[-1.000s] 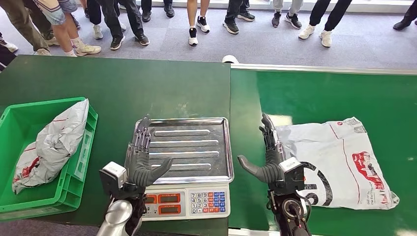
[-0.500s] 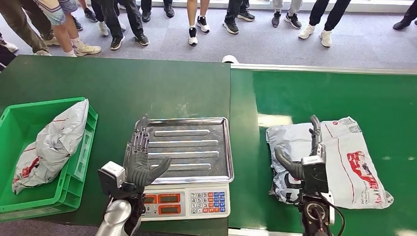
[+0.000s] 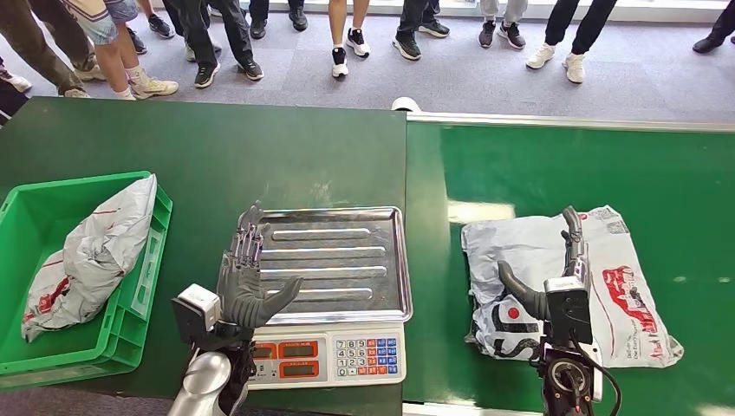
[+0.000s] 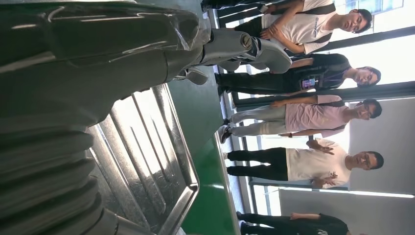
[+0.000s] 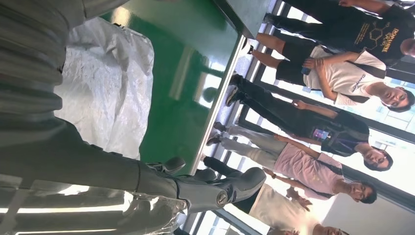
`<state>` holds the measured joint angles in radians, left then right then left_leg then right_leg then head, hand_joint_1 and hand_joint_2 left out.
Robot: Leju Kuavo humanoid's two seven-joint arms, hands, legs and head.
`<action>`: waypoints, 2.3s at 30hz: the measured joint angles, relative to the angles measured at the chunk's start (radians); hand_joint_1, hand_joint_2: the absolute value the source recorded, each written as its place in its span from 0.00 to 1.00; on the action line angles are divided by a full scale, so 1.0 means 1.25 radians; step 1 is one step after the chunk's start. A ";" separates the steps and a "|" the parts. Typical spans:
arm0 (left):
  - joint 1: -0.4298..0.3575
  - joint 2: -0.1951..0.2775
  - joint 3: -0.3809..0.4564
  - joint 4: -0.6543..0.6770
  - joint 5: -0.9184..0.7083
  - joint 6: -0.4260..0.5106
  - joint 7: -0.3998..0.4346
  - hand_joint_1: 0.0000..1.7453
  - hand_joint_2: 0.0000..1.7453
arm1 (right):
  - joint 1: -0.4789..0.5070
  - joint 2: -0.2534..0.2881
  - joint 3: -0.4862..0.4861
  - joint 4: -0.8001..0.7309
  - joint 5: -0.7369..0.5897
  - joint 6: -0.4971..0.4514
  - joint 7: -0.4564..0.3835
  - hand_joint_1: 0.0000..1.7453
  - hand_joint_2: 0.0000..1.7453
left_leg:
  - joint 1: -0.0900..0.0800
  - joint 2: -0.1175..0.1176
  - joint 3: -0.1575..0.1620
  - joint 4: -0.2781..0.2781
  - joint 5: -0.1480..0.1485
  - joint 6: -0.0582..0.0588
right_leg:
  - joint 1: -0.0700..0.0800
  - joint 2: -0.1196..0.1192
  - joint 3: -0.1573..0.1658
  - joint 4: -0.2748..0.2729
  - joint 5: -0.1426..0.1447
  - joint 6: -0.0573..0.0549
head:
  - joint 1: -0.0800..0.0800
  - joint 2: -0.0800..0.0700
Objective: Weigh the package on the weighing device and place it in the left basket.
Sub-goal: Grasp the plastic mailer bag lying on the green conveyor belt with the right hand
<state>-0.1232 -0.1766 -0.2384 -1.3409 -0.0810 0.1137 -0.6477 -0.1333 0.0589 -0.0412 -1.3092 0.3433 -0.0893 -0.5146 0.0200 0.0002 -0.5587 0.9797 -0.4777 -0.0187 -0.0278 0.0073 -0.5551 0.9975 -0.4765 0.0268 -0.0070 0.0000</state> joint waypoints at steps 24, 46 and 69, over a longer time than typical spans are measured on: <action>0.049 0.008 0.018 -0.037 -0.007 0.017 0.017 0.00 1.00 | -0.001 -0.117 -0.016 0.121 0.372 0.002 0.378 0.00 1.00 | -0.001 -0.003 -0.002 0.000 0.000 0.000 | -0.001 -0.004 0.000 0.000 0.000 0.000 | 0.000 0.000; 0.056 0.008 0.028 -0.042 -0.007 0.016 0.017 0.00 1.00 | 0.000 -0.134 -0.016 0.166 0.386 0.026 0.381 0.00 1.00 | 0.000 -0.004 -0.002 0.000 0.000 0.000 | 0.000 -0.004 0.000 0.000 0.000 0.000 | 0.000 0.000; 0.028 0.010 0.023 -0.028 0.001 0.008 0.024 0.00 1.00 | -0.188 -0.214 0.102 0.469 0.445 0.207 0.391 0.00 1.00 | 0.000 0.000 0.005 0.000 0.000 0.000 | 0.000 -0.001 0.005 0.000 0.001 0.000 | 0.000 0.000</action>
<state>-0.0876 -0.1643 -0.2097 -1.3765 -0.0798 0.1242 -0.6172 -0.3678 -0.2081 0.0859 -0.7236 0.8993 0.1689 -0.0254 0.0195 0.0001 -0.5529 0.9799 -0.4776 -0.0183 -0.0283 0.0063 -0.5494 0.9970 -0.4758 0.0272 -0.0072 0.0000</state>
